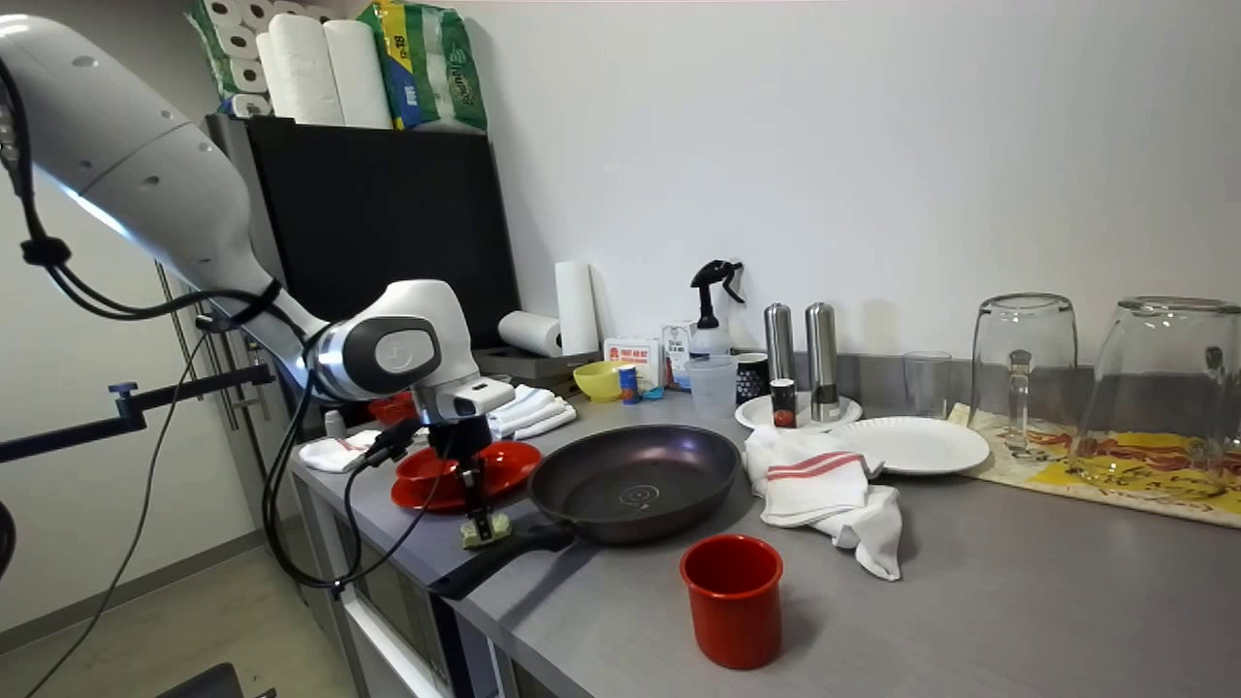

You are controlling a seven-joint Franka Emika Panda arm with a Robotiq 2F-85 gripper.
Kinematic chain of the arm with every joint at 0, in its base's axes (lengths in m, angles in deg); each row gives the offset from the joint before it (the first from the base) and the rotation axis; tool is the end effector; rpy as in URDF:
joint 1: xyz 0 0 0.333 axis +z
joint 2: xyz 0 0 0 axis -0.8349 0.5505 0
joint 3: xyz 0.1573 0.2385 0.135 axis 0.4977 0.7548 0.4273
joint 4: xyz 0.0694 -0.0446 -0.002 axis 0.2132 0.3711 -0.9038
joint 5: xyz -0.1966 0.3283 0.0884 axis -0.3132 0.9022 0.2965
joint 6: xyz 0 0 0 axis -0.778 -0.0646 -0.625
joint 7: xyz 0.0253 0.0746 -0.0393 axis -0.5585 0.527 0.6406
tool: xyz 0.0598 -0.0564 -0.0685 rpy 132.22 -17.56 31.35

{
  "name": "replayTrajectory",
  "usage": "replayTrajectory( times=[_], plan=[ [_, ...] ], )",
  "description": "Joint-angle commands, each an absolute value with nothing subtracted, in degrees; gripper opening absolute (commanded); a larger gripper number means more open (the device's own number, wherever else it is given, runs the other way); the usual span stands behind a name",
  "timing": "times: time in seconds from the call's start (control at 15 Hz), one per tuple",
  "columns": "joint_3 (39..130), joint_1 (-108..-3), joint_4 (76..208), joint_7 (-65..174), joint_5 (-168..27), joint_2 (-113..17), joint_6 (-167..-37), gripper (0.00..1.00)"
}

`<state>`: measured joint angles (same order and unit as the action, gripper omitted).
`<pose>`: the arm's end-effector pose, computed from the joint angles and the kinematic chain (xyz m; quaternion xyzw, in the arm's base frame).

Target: Use the sponge to wipe the red bowl

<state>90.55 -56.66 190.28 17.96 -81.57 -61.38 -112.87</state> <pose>0.4818 0.0199 0.2751 0.9690 -0.2376 0.0359 0.0578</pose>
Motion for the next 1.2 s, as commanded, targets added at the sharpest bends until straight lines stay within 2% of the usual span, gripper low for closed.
replayTrajectory(
  times=[0.0, 0.8, 0.87, 1.0, 1.13],
  plan=[
    [89.31, -55.83, 191.13, 19.04, -83.17, -61.54, -114.64, 1.0],
    [89.3, -55.54, 191.62, 18.65, -81.59, -61.34, -116.98, 1.0],
    [89.28, -55.55, 191.64, 18.63, -81.5, -61.35, -116.93, 0.97],
    [89.28, -55.55, 191.66, 18.68, -81.16, -61.35, -116.82, 0.75],
    [89.3, -55.52, 191.67, 18.7, -80.77, -61.4, -116.7, 0.63]
  ],
)
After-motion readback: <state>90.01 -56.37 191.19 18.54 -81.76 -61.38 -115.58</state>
